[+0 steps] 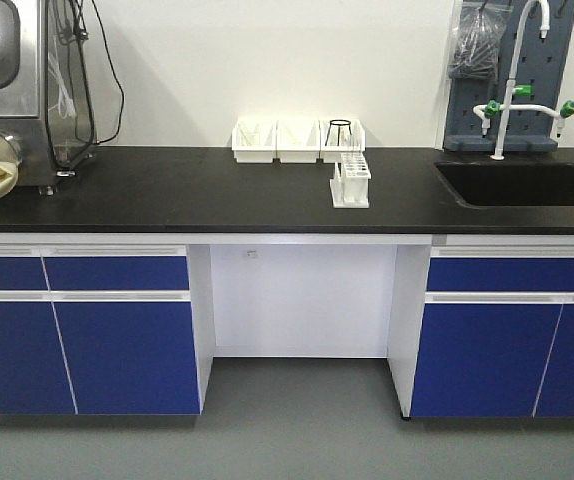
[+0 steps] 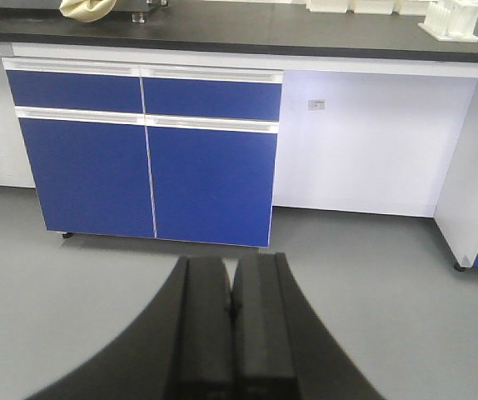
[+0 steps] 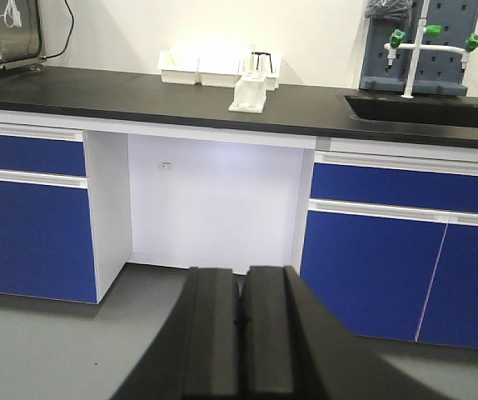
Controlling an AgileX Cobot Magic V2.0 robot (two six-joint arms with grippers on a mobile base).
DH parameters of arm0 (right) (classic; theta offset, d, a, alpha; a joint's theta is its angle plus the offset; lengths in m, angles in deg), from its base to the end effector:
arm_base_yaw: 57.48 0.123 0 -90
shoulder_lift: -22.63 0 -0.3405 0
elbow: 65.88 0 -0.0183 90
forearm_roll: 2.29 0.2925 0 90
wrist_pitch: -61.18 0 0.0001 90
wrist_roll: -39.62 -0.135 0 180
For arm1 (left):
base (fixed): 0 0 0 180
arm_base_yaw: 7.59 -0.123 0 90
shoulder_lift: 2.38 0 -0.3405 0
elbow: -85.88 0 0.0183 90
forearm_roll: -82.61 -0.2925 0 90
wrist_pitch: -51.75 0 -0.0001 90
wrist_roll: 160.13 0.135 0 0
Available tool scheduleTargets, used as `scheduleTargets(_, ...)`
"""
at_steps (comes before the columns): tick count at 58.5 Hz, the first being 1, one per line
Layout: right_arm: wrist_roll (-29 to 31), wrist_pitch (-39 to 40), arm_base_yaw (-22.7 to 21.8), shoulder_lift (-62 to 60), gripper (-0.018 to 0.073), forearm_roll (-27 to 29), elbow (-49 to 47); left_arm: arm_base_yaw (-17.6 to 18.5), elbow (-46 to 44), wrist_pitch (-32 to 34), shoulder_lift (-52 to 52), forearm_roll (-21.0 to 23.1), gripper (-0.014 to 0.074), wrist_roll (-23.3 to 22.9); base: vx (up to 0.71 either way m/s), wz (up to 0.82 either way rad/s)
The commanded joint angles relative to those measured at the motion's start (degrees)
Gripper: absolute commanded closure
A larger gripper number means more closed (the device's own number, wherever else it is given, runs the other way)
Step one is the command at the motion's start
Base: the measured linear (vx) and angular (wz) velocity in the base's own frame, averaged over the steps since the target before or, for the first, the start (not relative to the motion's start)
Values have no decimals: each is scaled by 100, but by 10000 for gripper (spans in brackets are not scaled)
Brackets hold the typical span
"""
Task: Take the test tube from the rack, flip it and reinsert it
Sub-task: 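Drive the base toward the white test-tube rack on the bench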
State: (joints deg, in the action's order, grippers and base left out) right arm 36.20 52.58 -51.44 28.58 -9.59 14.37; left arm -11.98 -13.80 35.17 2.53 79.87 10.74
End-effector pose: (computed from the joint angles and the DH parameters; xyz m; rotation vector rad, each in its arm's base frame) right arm 0.0863 0.0065 0.1847 -0.1274 1.6485 0.0141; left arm 0.0824 0.0082 0.1670 -0.1784 1.7676 -0.0145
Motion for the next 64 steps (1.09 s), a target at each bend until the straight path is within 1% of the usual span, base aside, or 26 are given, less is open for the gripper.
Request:
scheduleTargets(1,43,497,-17,-60,568,-75,3,41,-1,496,6,25,603,1,0,0)
scheduleTargets(64,43,497,-17,-60,568,-75,3,41,-1,496,6,25,603,1,0,0)
